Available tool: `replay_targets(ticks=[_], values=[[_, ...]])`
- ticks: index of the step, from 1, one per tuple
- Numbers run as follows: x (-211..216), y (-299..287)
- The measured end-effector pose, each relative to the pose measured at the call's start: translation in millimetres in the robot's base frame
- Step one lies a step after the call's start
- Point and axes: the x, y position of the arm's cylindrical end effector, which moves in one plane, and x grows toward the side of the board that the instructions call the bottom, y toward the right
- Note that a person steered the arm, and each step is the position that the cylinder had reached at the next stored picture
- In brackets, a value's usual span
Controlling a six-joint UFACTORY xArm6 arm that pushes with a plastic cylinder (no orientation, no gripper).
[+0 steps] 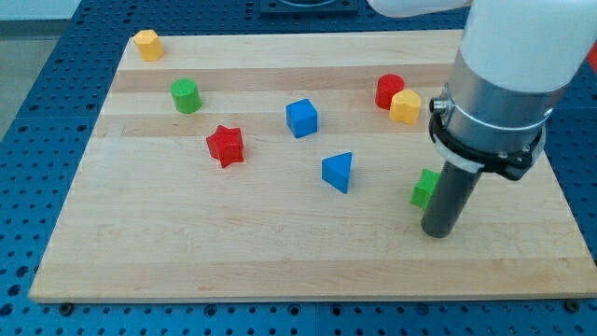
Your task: Push the green star towards the yellow heart
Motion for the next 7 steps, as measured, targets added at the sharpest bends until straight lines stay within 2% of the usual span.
replay_targets(ticks=[5,7], values=[[-41,4],[-79,2]])
